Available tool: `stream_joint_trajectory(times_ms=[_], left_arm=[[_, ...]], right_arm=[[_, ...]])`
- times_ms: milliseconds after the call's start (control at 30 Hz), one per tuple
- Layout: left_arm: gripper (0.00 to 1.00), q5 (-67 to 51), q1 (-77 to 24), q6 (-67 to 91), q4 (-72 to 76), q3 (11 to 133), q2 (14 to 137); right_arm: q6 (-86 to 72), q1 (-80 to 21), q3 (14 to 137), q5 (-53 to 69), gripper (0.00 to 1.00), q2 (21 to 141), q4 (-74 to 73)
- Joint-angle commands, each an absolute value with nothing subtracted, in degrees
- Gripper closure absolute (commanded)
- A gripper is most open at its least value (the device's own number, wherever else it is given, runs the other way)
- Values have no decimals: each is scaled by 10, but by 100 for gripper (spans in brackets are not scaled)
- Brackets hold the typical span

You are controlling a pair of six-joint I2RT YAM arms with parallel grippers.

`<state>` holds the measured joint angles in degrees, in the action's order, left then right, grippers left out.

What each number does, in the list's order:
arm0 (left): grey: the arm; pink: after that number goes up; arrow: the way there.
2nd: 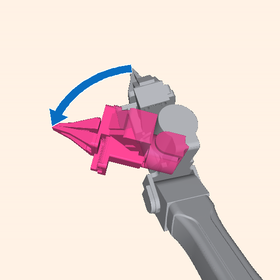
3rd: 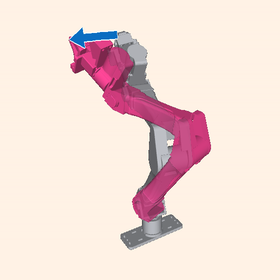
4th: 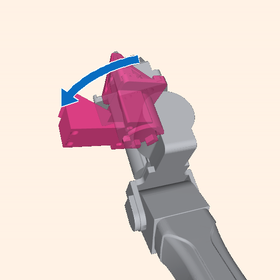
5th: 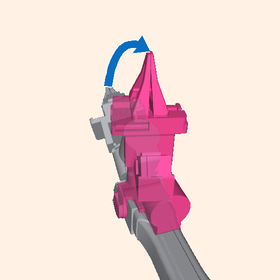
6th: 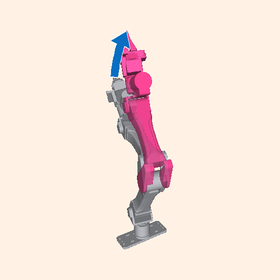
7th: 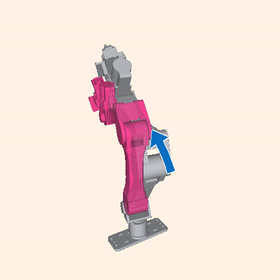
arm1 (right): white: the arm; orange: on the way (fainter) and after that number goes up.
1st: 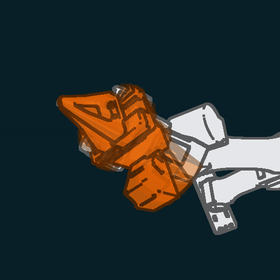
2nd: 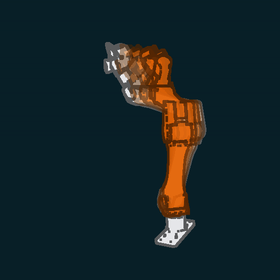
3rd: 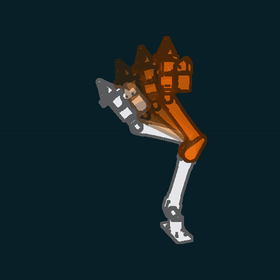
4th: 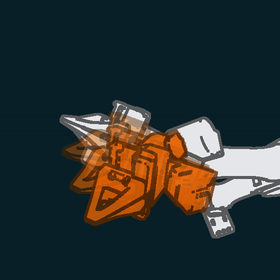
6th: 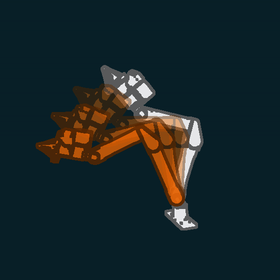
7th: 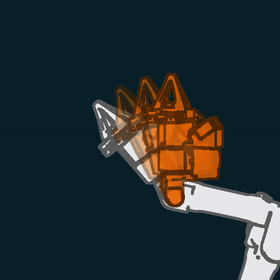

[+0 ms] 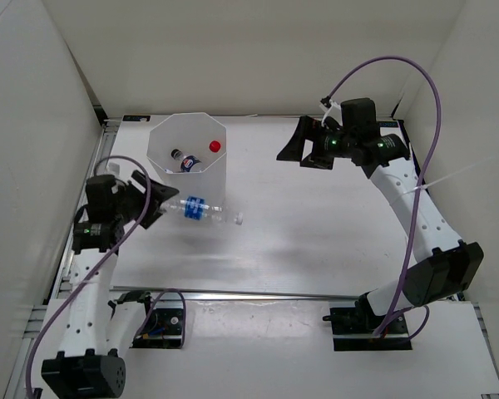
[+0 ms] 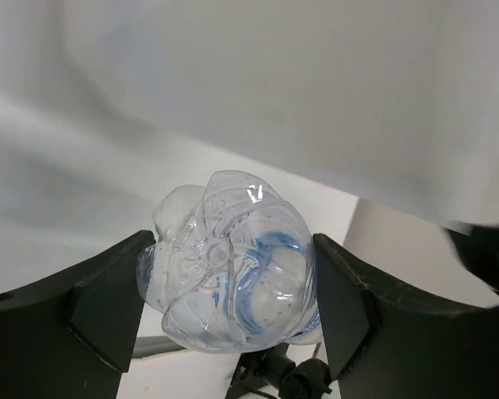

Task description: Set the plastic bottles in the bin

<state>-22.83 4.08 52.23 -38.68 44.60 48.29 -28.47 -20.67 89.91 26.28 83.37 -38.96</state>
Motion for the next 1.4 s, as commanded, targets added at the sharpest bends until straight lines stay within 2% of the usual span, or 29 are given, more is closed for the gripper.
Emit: stream_joint_trajectory(times_ms=[0,67,200,300,367,467,633,700,767,800,900,933,1033,1100,1167,1367], left_arm=[[42,-238,45,473,-444,582,463],[42,-245,45,441,-478,643,490],[42,-264,45,442,-498,853,566],[42,-208,45,442,-514,979,649],[42,-152,45,426,-546,1148,723],[43,-99,45,402,-562,1206,775],[43,-41,45,396,-533,1183,816],[40,-30,36,389,-536,1178,822],[32,3,19,384,-536,1155,828],[21,15,14,377,-536,1145,819],[9,34,9,370,-531,1123,801],[0,39,4,364,-531,1123,801],[0,52,-3,358,-531,1129,789],[0,86,-17,358,-547,1139,774],[0,132,-22,355,-540,1103,732],[0,259,-30,394,-521,846,597]], right_arm=[[-278,-205,890,266,0,819,-374],[-284,-205,885,266,0,824,-374],[-290,-205,885,272,0,824,-368],[-290,-205,885,272,0,824,-368],[-290,-205,885,277,0,824,-368],[-290,-205,880,277,0,824,-368],[-284,-205,880,272,0,808,-373],[-284,-205,880,265,0,802,-374],[-278,-205,880,259,0,797,-379],[-273,-205,880,254,0,797,-379],[-272,-205,880,246,0,791,-385],[-272,-205,880,240,0,791,-385],[-272,-205,880,225,0,791,-391],[-282,-205,898,170,0,791,-408],[-282,-205,905,143,0,791,-418],[-259,-205,919,91,0,772,-448]])
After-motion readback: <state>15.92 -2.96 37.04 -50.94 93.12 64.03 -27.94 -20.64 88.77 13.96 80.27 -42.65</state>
